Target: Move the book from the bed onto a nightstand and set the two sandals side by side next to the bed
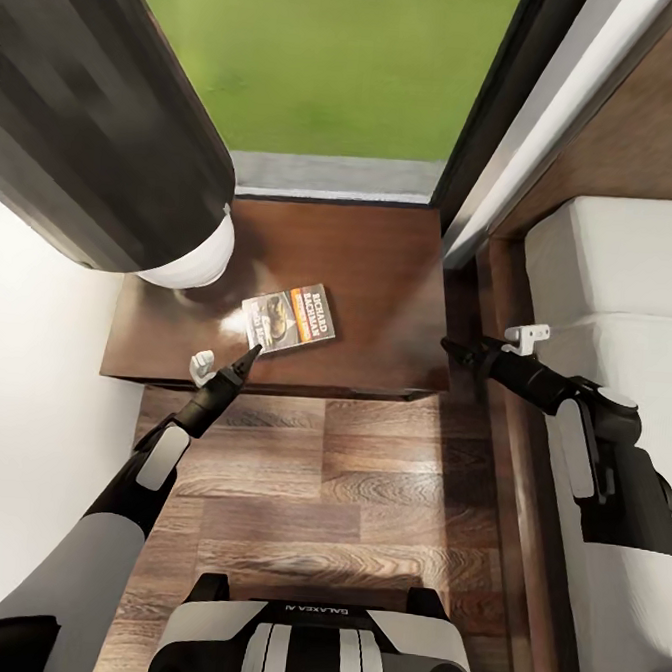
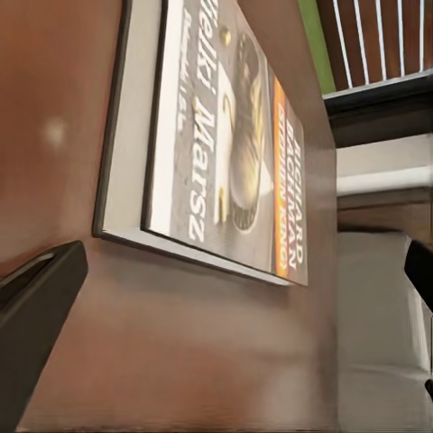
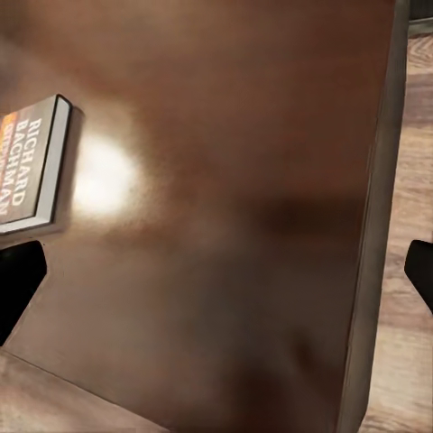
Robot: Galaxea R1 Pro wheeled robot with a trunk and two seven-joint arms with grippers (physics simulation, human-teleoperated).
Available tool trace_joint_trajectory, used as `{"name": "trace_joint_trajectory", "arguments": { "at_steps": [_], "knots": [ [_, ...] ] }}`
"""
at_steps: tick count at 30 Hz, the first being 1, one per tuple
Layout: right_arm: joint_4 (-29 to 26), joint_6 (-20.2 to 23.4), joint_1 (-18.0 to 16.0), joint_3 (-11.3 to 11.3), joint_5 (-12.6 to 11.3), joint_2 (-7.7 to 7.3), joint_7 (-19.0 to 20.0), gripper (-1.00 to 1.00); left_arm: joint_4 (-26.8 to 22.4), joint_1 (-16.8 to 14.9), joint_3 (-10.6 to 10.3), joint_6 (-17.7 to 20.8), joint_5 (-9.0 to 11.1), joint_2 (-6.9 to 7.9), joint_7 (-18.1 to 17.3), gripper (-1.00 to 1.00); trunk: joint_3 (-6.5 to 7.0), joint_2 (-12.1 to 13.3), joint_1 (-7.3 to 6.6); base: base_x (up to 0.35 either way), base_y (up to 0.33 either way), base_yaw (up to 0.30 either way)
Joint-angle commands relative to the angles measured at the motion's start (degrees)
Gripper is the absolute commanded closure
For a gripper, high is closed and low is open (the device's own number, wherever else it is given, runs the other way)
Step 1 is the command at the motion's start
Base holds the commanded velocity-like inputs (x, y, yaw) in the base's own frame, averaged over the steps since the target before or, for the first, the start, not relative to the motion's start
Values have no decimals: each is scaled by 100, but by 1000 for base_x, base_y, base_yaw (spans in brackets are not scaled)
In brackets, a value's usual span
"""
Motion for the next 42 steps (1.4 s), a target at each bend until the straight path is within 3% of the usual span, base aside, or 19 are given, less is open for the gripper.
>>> {"name": "trace_joint_trajectory", "arguments": {
  "at_steps": [1,8,19,32,42],
  "knots": [
    [-3,43,-20,-4,-33,42,8,-100,9,1,3,65,28,-1,-46,-100,-2,-1,-1,-49,0,0],
    [-19,70,-45,8,-21,173,8,-100,7,2,-3,68,28,-38,-190,-100,-2,-1,-1,-20,0,0],
    [-44,333,-49,175,-15,199,7,-100,-30,6,-6,205,22,-57,-349,-100,-2,-1,-1,-2,0,0],
    [-46,421,-49,305,20,205,-2,-100,-244,36,-29,337,-6,-48,-386,-100,231,520,-286,0,0,0],
    [-46,412,-49,302,71,191,-141,-100,-491,41,-554,332,-63,0,-327,-100,411,921,-506,0,0,0]
  ]
}}
